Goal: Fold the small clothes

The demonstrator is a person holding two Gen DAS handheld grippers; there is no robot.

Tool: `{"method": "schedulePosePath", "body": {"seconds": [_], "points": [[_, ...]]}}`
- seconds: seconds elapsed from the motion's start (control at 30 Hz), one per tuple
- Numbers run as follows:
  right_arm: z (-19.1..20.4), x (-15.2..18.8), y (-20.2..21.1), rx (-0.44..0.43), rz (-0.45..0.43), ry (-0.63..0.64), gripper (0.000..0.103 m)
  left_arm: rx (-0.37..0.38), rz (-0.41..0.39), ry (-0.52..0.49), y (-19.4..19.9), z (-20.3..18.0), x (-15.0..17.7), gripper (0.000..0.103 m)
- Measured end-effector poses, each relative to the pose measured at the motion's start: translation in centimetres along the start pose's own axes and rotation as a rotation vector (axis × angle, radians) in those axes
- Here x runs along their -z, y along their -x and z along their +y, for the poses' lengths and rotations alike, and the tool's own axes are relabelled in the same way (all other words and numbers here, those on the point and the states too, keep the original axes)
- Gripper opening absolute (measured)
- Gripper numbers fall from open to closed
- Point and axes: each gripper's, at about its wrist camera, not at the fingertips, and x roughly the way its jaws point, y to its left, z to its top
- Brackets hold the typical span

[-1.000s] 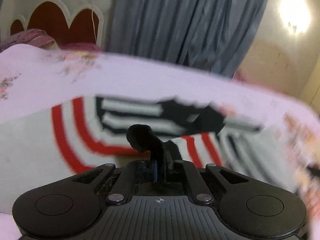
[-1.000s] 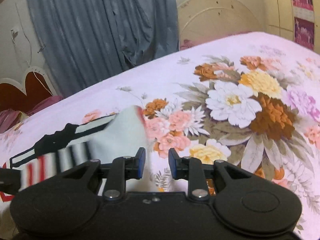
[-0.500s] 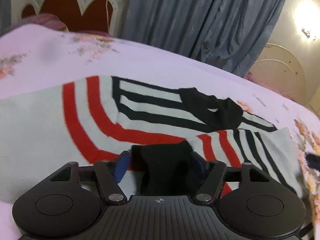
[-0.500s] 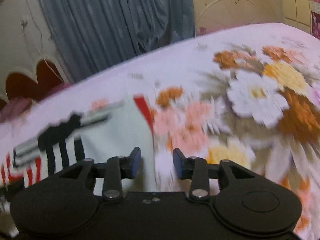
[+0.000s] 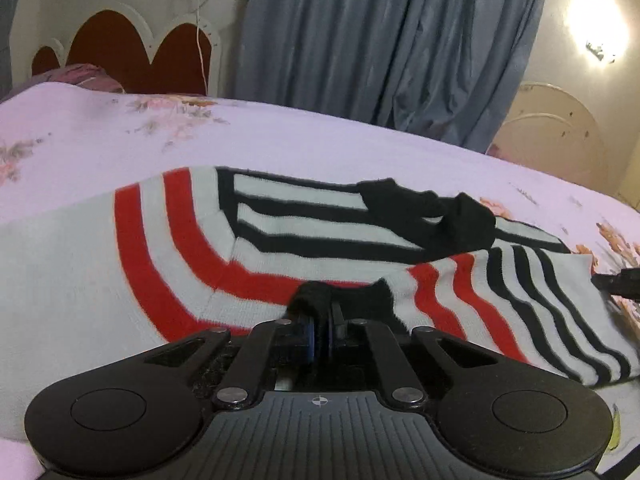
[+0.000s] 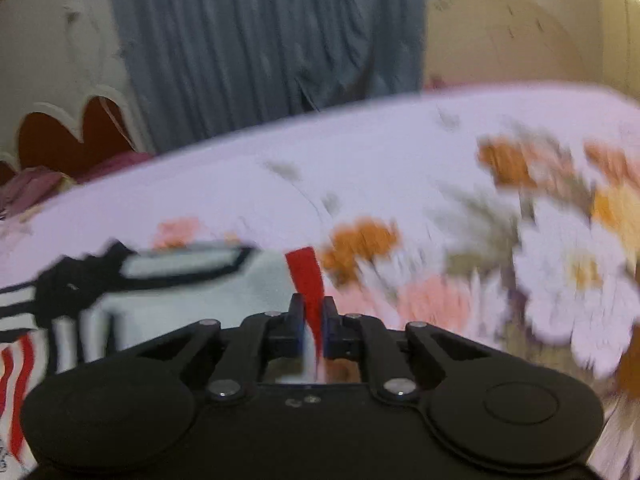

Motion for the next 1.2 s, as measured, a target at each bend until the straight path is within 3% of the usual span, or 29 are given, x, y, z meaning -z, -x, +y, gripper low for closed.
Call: {"method": "schedulePosePath", "body": {"seconds": [0.07, 0.1, 0.13, 0.17, 0.2, 0.37, 0.4, 0.47, 0.57, 0.67, 0.73, 0.77, 0.8, 0.9, 1.03, 1.1, 1.2], "points": [[0.6, -0.2, 0.2, 0.017, 0.002, 0.018, 0.010, -0.006, 0.016, -0.008, 0.0, -0.2, -0.5, 0.009], [0.7, -0.4, 0.4, 0.023, 0.007, 0.013, 0.016, -0.021, 0.025, 0.005, 0.2, -0.1, -0.8, 0.022], [0.6, -0.7, 0.9, 0.035, 0.000, 0.002, 0.022, -0.050, 0.024, 0.016, 0.6, 0.0, -1.0, 0.044], [0.5, -0.8, 1.5, 0.044, -0.021, -0.003, 0.035, -0.092, -0.003, 0.020, 1.6, -0.1, -1.2, 0.057], [0.7, -0.8, 2.4, 0.042, -0.049, -0.001, 0.040, -0.112, -0.060, 0.007, 2.6, -0.6, -1.4, 0.068], [5.1, 0.4, 3.0, -0.154, -0.006, 0.193, 0.027, 0.095, -0.054, -0.165, 2.3, -7.9, -2.9, 0.068], [6.3, 0.7, 2.7, -0.196, 0.016, 0.229, 0.023, 0.130, -0.032, -0.177, 1.4, -9.3, -3.1, 0.068], [8.1, 1.3, 2.3, -0.241, 0.032, 0.287, 0.025, 0.173, -0.006, -0.171, -0.4, -11.2, -3.2, 0.068], [8.2, 0.9, 1.2, -0.231, 0.045, 0.303, 0.021, 0.175, 0.063, -0.130, -3.2, -11.7, -3.1, 0.068], [5.7, -0.5, 0.1, -0.027, 0.011, 0.274, 0.016, 0.133, 0.066, -0.139, -4.1, -10.2, -2.7, 0.067], [2.8, -2.0, -0.7, 0.063, 0.030, 0.178, 0.016, 0.130, 0.073, -0.137, -4.3, -9.0, -3.1, 0.067], [1.8, -2.5, -1.0, 0.080, 0.036, 0.145, 0.022, 0.142, 0.081, -0.141, -4.3, -8.6, -3.2, 0.067], [1.0, -2.9, -1.2, 0.088, 0.048, 0.136, 0.026, 0.145, 0.087, -0.160, -4.4, -8.7, -3.2, 0.068], [0.7, -2.7, -0.9, 0.066, 0.055, 0.152, 0.025, 0.119, 0.089, -0.234, -4.1, -10.1, -3.0, 0.068], [1.9, -1.9, 2.3, 0.018, 0.005, 0.164, 0.019, 0.177, 0.049, -0.256, -1.3, -12.0, -2.4, 0.068], [3.1, -0.7, 3.5, -0.036, 0.015, 0.193, 0.017, 0.207, 0.057, -0.256, -0.6, -13.0, -1.2, 0.068], [4.5, 1.3, 3.8, -0.044, 0.065, 0.226, 0.016, 0.217, 0.082, -0.262, -0.2, -13.8, 0.5, 0.068]]}}
